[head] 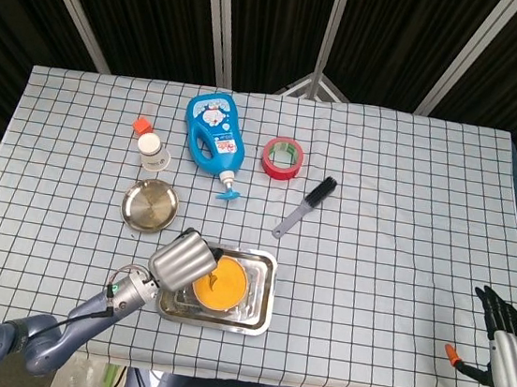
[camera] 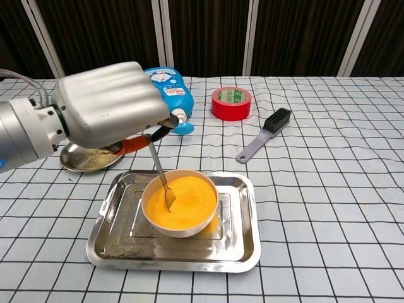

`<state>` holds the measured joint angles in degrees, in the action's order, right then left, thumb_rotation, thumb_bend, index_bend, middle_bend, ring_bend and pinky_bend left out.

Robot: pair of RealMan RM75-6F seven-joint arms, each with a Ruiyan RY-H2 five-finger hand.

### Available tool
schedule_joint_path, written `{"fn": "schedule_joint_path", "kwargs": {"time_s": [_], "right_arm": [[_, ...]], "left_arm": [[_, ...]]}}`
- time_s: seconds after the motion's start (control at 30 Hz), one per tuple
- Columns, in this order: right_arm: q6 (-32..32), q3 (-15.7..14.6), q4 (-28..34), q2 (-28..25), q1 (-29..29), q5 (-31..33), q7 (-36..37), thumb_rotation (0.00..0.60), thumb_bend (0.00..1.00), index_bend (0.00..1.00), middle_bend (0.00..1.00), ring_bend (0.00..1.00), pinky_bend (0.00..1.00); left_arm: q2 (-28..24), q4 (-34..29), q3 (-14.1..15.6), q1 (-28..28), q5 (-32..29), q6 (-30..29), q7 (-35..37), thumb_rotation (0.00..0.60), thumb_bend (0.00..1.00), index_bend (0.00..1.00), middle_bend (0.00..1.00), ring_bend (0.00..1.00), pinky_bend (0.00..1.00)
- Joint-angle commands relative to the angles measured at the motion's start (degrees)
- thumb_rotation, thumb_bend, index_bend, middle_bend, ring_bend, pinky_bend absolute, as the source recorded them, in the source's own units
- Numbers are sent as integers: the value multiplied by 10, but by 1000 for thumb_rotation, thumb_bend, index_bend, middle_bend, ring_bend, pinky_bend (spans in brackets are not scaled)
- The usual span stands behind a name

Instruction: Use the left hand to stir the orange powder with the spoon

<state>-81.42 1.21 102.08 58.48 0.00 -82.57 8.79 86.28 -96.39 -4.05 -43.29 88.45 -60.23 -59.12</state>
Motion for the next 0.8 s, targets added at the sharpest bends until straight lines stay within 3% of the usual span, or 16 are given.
{"fn": "schedule_joint_path", "kwargs": {"time_s": [0.03,0.4,0.8], "right_arm": [[0,0,0,0,0,0,1,600,311,0,0,0,0],[0,0,0,-1,0,-1,3,600,312,0,0,0,0],[1,0,1,0,0,0,2,600,312,0,0,0,0]], "left_arm": [[17,6,-8,-2,-1,-8,-10,600,647,771,967,934,967],[35,-1,-21,-5,-5,-18,-28,600,647,771,967,934,967],[-19,-20,-13,-2,10,-18,-15,600,647,771,967,934,967]]}}
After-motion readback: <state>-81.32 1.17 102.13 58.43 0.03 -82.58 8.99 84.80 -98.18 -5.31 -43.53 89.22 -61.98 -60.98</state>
